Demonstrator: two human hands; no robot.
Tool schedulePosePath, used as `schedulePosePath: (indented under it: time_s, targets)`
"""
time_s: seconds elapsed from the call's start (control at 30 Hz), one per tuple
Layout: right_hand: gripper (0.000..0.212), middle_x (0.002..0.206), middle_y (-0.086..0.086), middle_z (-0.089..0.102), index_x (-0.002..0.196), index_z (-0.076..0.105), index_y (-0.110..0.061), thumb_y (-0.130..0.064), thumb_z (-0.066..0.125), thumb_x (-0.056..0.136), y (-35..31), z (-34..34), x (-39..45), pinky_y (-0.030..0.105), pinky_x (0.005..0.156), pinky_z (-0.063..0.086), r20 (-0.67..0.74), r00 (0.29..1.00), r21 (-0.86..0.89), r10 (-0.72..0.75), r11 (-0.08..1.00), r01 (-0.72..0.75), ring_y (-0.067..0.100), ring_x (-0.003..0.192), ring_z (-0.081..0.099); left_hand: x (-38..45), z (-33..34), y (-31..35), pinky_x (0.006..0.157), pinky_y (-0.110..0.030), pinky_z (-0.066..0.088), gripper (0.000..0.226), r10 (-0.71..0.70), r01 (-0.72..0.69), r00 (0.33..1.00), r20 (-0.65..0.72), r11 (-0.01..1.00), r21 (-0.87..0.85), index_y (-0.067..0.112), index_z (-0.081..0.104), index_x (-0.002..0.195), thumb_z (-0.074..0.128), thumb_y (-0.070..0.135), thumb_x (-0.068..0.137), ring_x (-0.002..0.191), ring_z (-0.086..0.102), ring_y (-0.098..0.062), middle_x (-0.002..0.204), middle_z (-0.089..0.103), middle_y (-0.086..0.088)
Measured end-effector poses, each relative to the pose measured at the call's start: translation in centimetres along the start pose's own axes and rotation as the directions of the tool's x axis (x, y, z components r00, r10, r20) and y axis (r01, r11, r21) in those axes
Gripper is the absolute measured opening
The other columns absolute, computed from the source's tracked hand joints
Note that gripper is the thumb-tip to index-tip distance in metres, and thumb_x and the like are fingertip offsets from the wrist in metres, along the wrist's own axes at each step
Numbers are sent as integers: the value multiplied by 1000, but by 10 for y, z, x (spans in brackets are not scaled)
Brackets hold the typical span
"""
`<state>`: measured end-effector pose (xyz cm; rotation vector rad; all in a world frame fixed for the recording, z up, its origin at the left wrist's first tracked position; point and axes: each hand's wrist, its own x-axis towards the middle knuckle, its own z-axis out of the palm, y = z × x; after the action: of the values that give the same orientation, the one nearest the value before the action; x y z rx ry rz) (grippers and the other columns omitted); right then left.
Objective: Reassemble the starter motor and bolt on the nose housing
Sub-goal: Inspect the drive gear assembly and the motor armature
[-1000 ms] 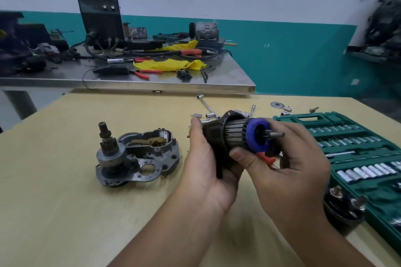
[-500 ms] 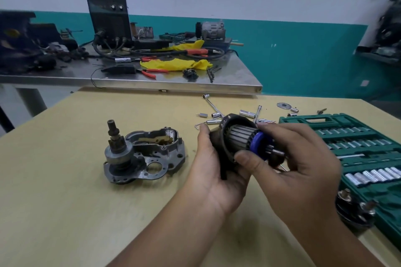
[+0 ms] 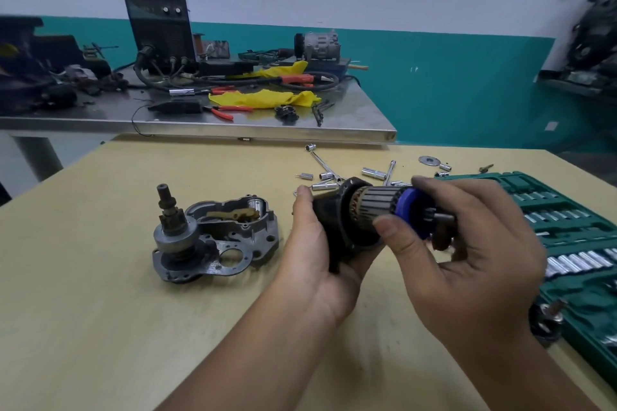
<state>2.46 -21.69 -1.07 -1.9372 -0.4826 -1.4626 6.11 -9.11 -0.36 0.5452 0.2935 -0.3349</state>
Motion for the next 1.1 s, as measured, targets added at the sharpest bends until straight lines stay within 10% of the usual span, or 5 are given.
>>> schedulePosePath:
  time_s: [0.53,0.67,0.83,1.1]
  targets:
    - [51,106,7,57,114,73,-4,-44,79,84,-5,6,7,13,83,42,78,997,34,-13,999,10,9,82,52,0,-1,0,72,-42,66,75,-133,128,991,-29,982,-138,-1,70,121,65,66,89,99,75,-33,112,75,-21]
    - [53,96,3,64,102,76,-8,-52,84,74,-1,6,1,11,73,44,176,984,55,20,998,-30,10,73,56,-1,-3,-3,102,-42,55,80,-183,186,983,35,963,-193,-6,70,117,66,68,86,111,71,-35,115,73,-25]
    - [22,89,8,70,92,78,1,-19,79,84,7,11,-5,10,82,46,95,995,35,30,999,-33,14,82,63,-2,-1,-4,45,-42,60,75,-147,155,987,69,979,-136,-9,77,91,65,65,89,68,77,-37,95,76,-27]
    - [14,109,19,51,107,63,-17,-25,65,95,-5,-10,-1,29,82,41,-222,967,13,-128,991,134,13,104,50,2,-2,4,43,-49,59,57,-83,69,995,-62,977,-202,2,70,114,66,55,94,59,75,-36,85,78,-22]
